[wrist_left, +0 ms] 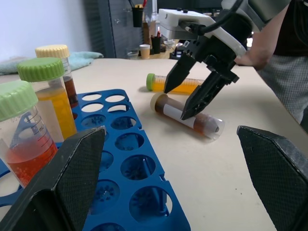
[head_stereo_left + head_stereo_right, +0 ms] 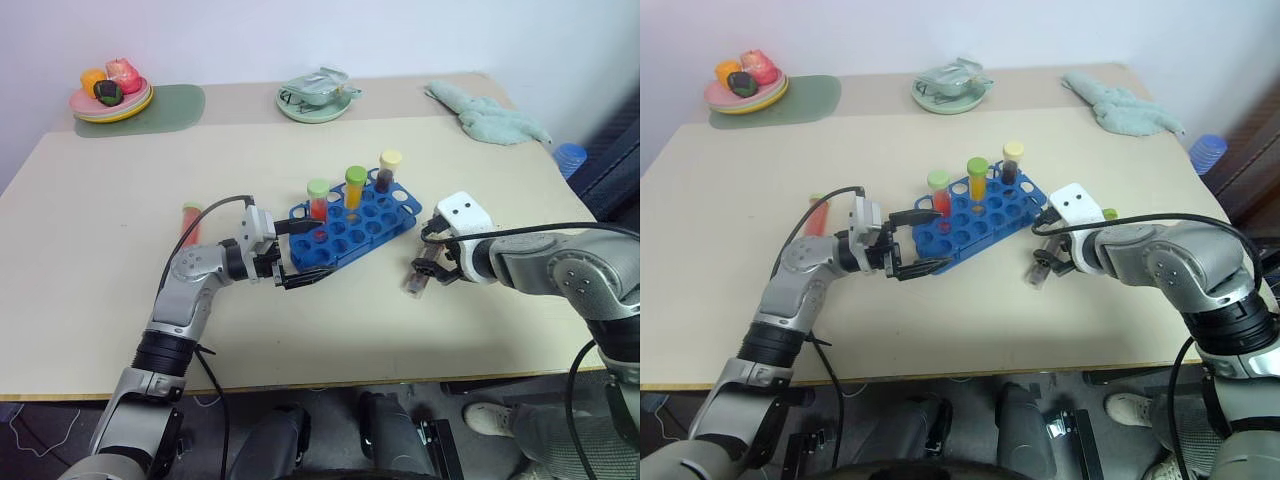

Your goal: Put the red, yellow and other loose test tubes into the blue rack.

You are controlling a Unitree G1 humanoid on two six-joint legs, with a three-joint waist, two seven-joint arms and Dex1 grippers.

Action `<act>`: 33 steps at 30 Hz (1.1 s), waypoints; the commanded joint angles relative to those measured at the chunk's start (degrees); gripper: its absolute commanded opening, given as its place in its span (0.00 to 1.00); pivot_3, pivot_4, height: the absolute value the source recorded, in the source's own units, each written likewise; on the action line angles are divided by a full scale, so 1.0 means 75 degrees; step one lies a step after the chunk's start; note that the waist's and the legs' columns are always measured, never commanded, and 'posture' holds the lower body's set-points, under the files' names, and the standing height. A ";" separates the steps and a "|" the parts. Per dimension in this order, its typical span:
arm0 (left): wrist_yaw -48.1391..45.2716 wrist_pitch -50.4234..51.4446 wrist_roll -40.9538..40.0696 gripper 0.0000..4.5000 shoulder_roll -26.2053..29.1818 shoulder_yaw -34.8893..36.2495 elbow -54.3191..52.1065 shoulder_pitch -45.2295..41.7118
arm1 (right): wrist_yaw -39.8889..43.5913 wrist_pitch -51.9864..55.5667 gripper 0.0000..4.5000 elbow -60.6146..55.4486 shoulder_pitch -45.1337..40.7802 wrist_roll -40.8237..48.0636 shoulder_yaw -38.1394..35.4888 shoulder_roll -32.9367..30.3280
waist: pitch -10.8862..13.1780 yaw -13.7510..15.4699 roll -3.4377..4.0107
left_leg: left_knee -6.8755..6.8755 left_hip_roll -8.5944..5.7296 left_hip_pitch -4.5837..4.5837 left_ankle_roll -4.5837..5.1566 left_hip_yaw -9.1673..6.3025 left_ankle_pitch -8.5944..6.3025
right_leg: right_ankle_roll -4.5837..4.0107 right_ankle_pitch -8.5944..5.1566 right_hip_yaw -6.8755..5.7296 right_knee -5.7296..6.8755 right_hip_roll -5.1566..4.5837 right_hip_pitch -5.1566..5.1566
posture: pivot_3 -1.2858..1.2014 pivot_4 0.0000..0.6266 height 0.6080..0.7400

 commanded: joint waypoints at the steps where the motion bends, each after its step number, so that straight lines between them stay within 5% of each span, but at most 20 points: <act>1: -0.0026 0.0019 -0.0047 1.00 0.0085 0.0084 -0.0268 -0.0015 | 0.0086 0.1052 0.98 0.0483 0.0136 -0.0043 -0.0538 0.0761 | -0.0013 -0.0015 -0.0022 | -0.0001 0.0000 0.0002 -0.0001 0.0000 0.0000 | 0.0000 0.0000 0.0000 0.0000 0.0000 0.0000 | 0.52 0.24 1.00; 8: 0.0066 0.0137 -0.0072 1.00 0.0121 0.0099 -0.0470 0.0147 | -0.0180 0.2046 0.98 0.1204 -0.0218 -0.0344 -0.1609 0.2011 | -0.0024 -0.0004 -0.0034 | -0.0001 0.0003 0.0003 -0.0003 -0.0001 0.0001 | -0.0001 0.0001 0.0012 0.0002 0.0002 0.0001 | 0.52 0.24 1.00; 11: 0.0109 0.0176 -0.0073 1.00 0.0143 0.0104 -0.0562 0.0215 | -0.0110 0.2046 0.80 0.1158 -0.0265 -0.0548 -0.1510 0.2043 | -0.0025 -0.0019 -0.0034 | -0.0001 0.0003 0.0004 -0.0003 -0.0001 0.0001 | -0.0001 0.0001 0.0011 0.0002 0.0002 0.0001 | 0.52 0.24 1.00; 17: 0.0174 0.0238 -0.0080 1.00 0.0189 0.0120 -0.0699 0.0313 | 0.0193 0.2045 0.20 0.0941 -0.0308 -0.0966 -0.1280 0.2001 | -0.0027 0.0004 -0.0036 | -0.0001 -0.0001 0.0002 -0.0002 0.0000 0.0001 | -0.0001 0.0001 0.0010 0.0002 -0.0001 0.0001 | 0.52 0.24 1.00; 24: 0.0203 0.0307 -0.0101 1.00 0.0254 0.0144 -0.0785 0.0363 | 0.0945 0.1623 0.18 0.0657 -0.0514 -0.1570 -0.0635 0.1545 | -0.0027 -0.0001 -0.0035 | 0.0000 -0.0003 0.0003 -0.0002 0.0000 0.0000 | -0.0001 0.0001 0.0008 0.0002 -0.0002 0.0000 | 0.52 0.24 1.00; 33: 0.0182 0.0317 -0.0130 1.00 0.0329 0.0188 -0.0776 0.0385 | 0.2642 0.0480 0.18 0.0326 -0.0449 -0.2281 0.0348 -0.0056 | -0.0025 -0.0006 -0.0035 | -0.0004 -0.0006 -0.0011 -0.0001 0.0000 -0.0001 | -0.0001 0.0000 0.0000 0.0000 -0.0004 -0.0018 | 0.52 0.24 1.00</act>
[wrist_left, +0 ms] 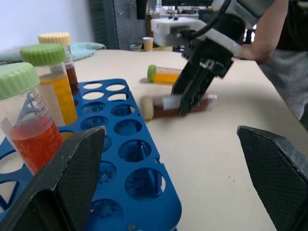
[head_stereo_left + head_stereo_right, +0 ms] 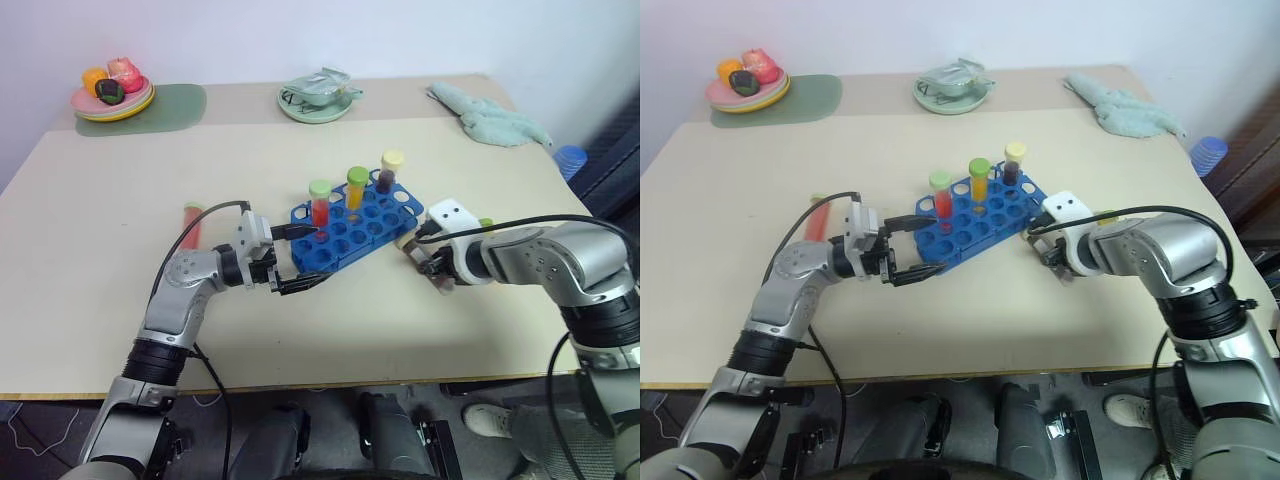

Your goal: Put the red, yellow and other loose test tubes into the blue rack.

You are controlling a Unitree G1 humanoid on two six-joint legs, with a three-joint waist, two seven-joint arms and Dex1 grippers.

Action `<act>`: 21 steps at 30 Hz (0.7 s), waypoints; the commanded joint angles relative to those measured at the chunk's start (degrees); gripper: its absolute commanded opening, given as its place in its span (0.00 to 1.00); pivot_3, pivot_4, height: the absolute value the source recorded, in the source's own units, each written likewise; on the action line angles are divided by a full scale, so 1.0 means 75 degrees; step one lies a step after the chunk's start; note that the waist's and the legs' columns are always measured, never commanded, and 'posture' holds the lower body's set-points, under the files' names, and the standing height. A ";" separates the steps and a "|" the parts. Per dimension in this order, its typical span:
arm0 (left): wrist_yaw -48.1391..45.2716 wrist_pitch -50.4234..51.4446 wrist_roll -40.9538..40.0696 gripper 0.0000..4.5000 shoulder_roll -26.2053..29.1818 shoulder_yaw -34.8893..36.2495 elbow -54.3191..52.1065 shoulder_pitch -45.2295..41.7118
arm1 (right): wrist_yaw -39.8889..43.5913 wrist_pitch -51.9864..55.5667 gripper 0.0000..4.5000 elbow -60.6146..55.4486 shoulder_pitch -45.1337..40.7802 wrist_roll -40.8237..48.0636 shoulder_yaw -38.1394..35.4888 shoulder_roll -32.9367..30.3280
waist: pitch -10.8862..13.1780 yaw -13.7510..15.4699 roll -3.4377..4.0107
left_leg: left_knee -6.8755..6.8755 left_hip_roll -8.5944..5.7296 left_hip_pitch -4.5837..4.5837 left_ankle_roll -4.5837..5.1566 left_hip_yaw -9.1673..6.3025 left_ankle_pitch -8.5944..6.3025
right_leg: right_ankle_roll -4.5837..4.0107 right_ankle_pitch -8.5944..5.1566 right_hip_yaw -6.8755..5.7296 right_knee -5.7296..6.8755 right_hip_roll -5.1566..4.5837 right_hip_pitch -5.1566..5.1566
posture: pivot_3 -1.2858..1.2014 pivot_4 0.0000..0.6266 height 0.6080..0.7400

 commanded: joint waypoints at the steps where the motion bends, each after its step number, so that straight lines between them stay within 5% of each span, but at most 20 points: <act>1: -0.0034 -0.0036 -0.0134 1.00 0.0082 0.0186 -0.0216 0.0010 | 0.0582 -0.0444 0.18 -0.0412 0.0126 -0.0299 -0.0014 -0.0493 | 0.0000 -0.0013 0.0001 | 0.0000 0.0000 0.0000 0.0000 0.0000 0.0000 | 0.0000 0.0000 0.0000 0.0000 0.0000 -0.0002 | 0.52 0.24 1.00; 5: -0.0119 -0.0074 -0.0094 1.00 0.0040 0.0115 -0.0011 -0.0153 | 0.1087 -0.0756 0.18 -0.0860 0.0793 -0.0212 -0.0837 -0.0853 | 0.0001 0.0003 0.0000 | 0.0000 0.0001 -0.0002 0.0000 0.0001 0.0000 | 0.0000 0.0000 0.0000 0.0000 0.0000 -0.0003 | 0.52 0.24 1.00; 10: -0.0227 -0.0117 -0.0092 1.00 0.0052 0.0151 0.0175 -0.0302 | 0.1462 -0.1523 0.18 -0.1653 0.1634 0.0268 -0.2416 -0.0153 | 0.0002 -0.0003 0.0000 | 0.0000 0.0002 -0.0002 0.0000 0.0003 0.0000 | 0.0001 0.0000 0.0002 0.0001 0.0001 -0.0004 | 0.52 0.24 1.00; 15: -0.0320 -0.0085 -0.0124 1.00 0.0163 0.0223 0.0192 -0.0298 | 0.1349 -0.3236 0.18 -0.2365 0.2077 0.0234 -0.3275 0.1117 | 0.0001 -0.0005 -0.0001 | 0.0000 0.0003 0.0001 -0.0001 0.0004 0.0001 | 0.0001 0.0001 0.0004 0.0003 0.0003 -0.0003 | 0.52 0.24 1.00; 21: -0.0305 -0.0016 -0.0159 1.00 0.0268 0.0352 0.0238 -0.0349 | 0.0914 -0.6142 0.18 -0.1548 0.2207 -0.0845 -0.2984 0.2967 | 0.0001 -0.0012 -0.0001 | 0.0000 0.0002 0.0004 -0.0003 0.0005 0.0002 | 0.0001 0.0001 0.0004 0.0007 0.0005 -0.0002 | 0.52 0.24 1.00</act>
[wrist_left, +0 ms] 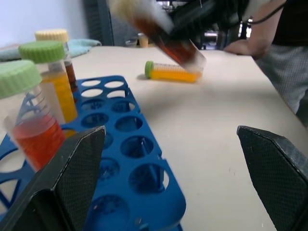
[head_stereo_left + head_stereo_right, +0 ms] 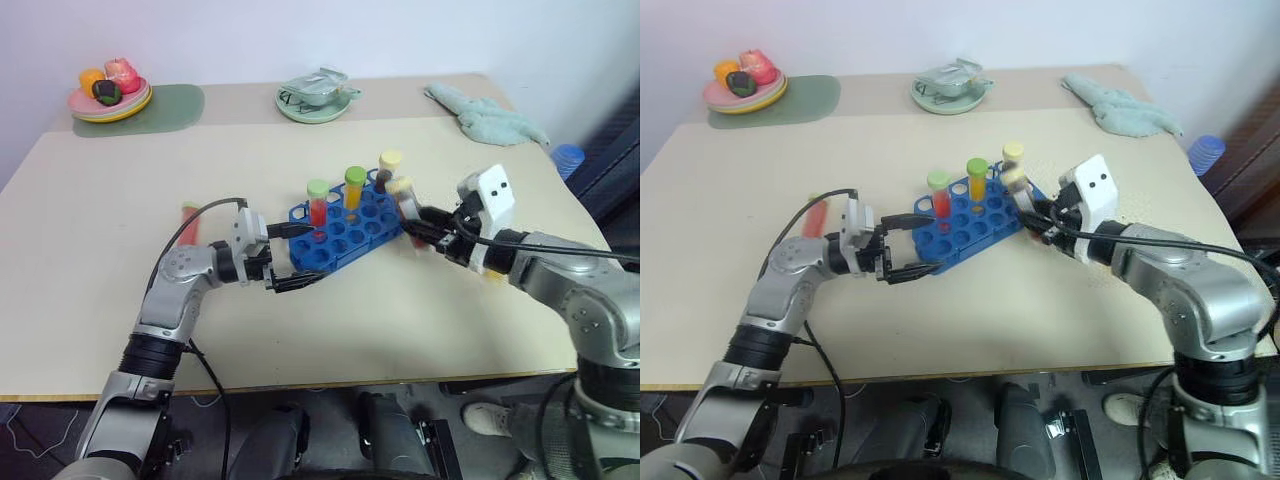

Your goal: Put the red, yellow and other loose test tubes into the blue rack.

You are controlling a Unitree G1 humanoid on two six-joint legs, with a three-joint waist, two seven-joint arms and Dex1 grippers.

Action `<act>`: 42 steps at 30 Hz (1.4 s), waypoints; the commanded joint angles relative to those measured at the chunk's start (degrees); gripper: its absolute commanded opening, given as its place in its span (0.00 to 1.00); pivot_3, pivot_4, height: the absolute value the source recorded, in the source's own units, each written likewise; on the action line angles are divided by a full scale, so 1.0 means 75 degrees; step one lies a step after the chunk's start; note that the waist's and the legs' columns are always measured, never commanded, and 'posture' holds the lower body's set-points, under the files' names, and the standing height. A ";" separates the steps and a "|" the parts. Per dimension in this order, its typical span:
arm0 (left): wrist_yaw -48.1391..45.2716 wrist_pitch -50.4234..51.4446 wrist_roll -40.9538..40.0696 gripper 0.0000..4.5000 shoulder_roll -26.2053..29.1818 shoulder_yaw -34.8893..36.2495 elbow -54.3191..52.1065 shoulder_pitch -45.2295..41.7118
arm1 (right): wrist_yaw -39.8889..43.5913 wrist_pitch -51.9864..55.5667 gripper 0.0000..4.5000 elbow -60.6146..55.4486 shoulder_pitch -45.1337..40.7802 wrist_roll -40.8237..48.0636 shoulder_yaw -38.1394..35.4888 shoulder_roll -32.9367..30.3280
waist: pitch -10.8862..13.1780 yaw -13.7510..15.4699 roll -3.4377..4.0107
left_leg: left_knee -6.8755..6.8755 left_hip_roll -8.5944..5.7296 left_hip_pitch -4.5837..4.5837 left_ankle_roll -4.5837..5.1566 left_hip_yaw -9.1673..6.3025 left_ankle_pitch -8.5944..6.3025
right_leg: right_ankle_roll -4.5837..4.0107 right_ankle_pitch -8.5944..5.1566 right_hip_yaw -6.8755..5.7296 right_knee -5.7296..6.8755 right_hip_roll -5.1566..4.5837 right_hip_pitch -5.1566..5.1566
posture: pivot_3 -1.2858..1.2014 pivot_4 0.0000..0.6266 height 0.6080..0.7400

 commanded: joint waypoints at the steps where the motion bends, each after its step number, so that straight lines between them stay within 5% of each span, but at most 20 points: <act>1: 0.0035 0.0009 -0.0152 1.00 0.0070 0.0253 -0.0118 -0.0088 | -0.0300 -0.2000 0.18 0.0670 -0.0038 -0.0849 0.0129 0.0831 | 0.0000 0.0000 0.0000 | -0.0001 0.0000 0.0002 -0.0001 0.0000 0.0001 | 0.0000 0.0000 0.0000 0.0000 0.0001 0.0000 | 0.52 0.24 1.00; 8: 0.0165 0.0278 -0.0249 1.00 0.0326 0.0472 -0.0479 0.0187 | -0.0527 -0.5980 0.18 0.3681 -0.0296 -0.2309 0.0440 0.2524 | 0.0001 -0.0083 0.0006 | -0.0004 0.0000 0.0008 -0.0007 0.0002 0.0004 | 0.0000 0.0000 0.0004 0.0009 0.0021 -0.0004 | 0.52 0.24 1.00; 16: 0.0429 0.0780 -0.0513 1.00 0.0670 0.0845 -0.1135 0.0621 | -0.0642 -0.9479 0.18 0.7289 -0.1132 -0.2820 0.0107 0.3354 | 0.0005 -0.0248 0.0015 | -0.0011 0.0006 0.0017 -0.0021 0.0001 0.0012 | -0.0002 0.0000 0.0012 0.0021 0.0033 -0.0008 | 0.52 0.24 1.00; 33: 0.0689 0.1308 -0.0791 1.00 0.0810 0.0908 -0.1985 0.0854 | -0.0334 -1.1631 0.18 0.9969 -0.1698 -0.2868 -0.0032 0.3661 | -0.0014 -0.0287 0.0004 | -0.0012 0.0020 0.0031 -0.0033 -0.0001 0.0017 | -0.0015 0.0008 0.0024 0.0022 0.0054 0.0005 | 0.52 0.24 1.00; 40: 0.0693 0.1438 -0.0793 1.00 0.0808 0.0862 -0.2009 0.0748 | -0.1375 -1.2292 0.93 0.9752 -0.1454 -0.3896 0.0183 0.3490 | -0.0043 -0.0331 -0.0019 | -0.0013 0.0023 0.0035 -0.0034 -0.0003 0.0017 | -0.0016 0.0008 0.0024 0.0021 0.0058 0.0010 | 0.52 0.24 1.00; 42: 0.0683 0.1468 -0.0793 1.00 0.0778 0.0837 -0.1999 0.0726 | -0.1371 -1.2199 0.93 0.9355 -0.1320 -0.3960 0.0272 0.3421 | -0.0044 -0.0318 -0.0020 | -0.0013 0.0022 0.0035 -0.0035 -0.0006 0.0017 | -0.0016 0.0008 0.0024 0.0021 0.0059 0.0012 | 0.52 0.24 1.00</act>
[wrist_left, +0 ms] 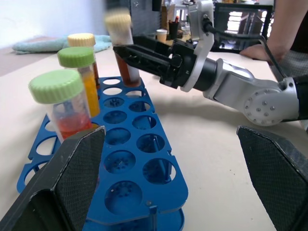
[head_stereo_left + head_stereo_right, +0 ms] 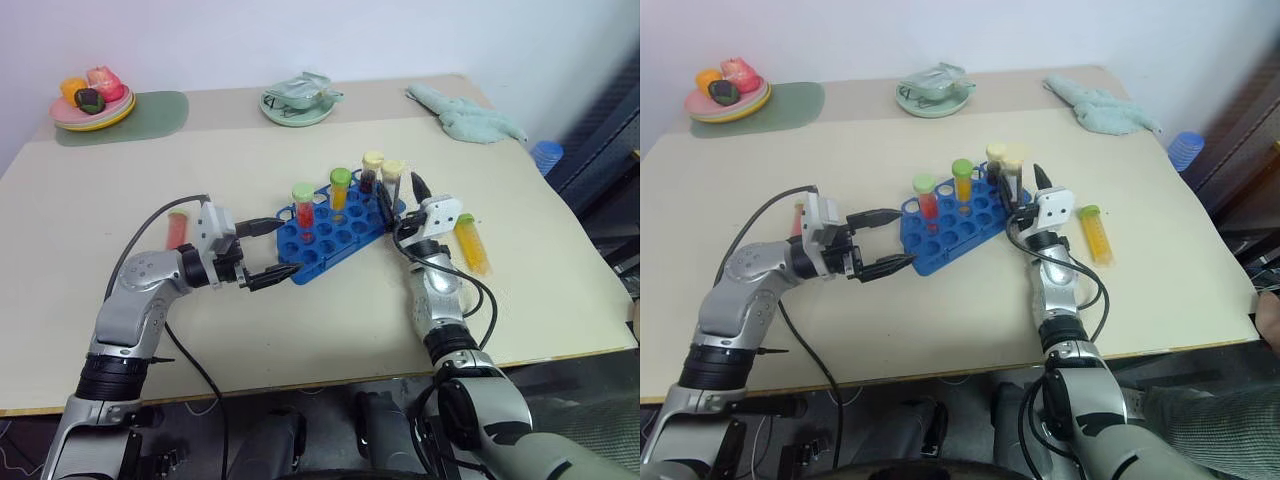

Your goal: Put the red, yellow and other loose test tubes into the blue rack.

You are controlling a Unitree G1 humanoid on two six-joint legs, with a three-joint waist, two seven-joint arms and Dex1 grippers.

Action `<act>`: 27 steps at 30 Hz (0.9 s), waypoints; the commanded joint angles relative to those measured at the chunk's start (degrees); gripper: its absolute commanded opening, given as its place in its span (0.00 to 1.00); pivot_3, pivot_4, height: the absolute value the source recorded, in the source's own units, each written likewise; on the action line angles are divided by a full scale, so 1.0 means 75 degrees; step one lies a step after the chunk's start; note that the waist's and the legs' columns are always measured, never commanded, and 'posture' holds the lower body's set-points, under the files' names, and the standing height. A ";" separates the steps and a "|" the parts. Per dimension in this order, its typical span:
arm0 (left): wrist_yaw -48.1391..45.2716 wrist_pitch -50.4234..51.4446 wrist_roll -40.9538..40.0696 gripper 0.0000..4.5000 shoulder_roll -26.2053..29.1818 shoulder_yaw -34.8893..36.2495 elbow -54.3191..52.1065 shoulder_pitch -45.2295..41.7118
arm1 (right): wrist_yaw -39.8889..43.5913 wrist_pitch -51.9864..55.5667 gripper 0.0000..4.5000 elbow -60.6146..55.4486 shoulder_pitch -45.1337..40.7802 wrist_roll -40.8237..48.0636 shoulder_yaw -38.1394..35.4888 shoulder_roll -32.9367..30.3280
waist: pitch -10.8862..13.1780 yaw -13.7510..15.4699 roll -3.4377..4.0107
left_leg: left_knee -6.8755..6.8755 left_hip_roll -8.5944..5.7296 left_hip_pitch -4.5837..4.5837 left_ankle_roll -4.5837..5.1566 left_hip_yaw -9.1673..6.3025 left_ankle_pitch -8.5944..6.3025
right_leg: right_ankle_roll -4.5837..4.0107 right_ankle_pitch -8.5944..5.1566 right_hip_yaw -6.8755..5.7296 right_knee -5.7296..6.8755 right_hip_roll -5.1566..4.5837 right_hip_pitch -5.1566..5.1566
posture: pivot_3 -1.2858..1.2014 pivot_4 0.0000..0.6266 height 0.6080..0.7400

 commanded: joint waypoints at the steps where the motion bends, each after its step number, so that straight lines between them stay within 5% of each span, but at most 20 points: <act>1: -0.0006 0.0005 -0.0161 1.00 0.0001 0.0047 -0.0298 -0.0144 | -0.0099 -0.0044 0.93 -0.0504 0.0388 -0.0139 0.0053 -0.0145 | 0.0000 0.0021 0.0000 | 0.0000 0.0000 0.0000 0.0000 -0.0001 0.0000 | 0.0000 0.0000 0.0000 -0.0001 0.0000 0.0000 | 0.52 0.24 1.00; 9: -0.0065 -0.0082 -0.0064 1.00 -0.0286 -0.0180 -0.0127 -0.0266 | 0.0003 0.1565 0.93 -0.3047 0.1032 0.0150 -0.0009 -0.0751 | 0.0009 0.0127 0.0015 | -0.0001 -0.0002 -0.0014 0.0000 0.0000 0.0000 | 0.0000 0.0000 0.0002 -0.0003 -0.0001 -0.0015 | 0.52 0.24 1.00; 19: -0.1162 -0.0307 0.0026 1.00 -0.0365 -0.0679 0.0660 -0.0863 | -0.0220 0.9456 0.93 -0.9775 0.2902 0.2036 -0.0866 -0.3165 | 0.0011 0.0159 0.0034 | -0.0008 -0.0001 -0.0017 0.0000 0.0003 -0.0001 | -0.0001 -0.0001 0.0010 -0.0001 -0.0004 -0.0024 | 0.52 0.24 1.00; 27: -0.1856 -0.0769 0.0234 1.00 -0.0742 -0.1156 0.1392 -0.1432 | 0.0279 1.3989 0.93 -0.9042 0.2275 0.3353 -0.1875 -0.5307 | 0.0011 0.0191 0.0032 | -0.0004 -0.0002 -0.0019 0.0015 0.0008 -0.0009 | 0.0000 -0.0001 0.0008 -0.0019 -0.0032 -0.0010 | 0.52 0.24 1.00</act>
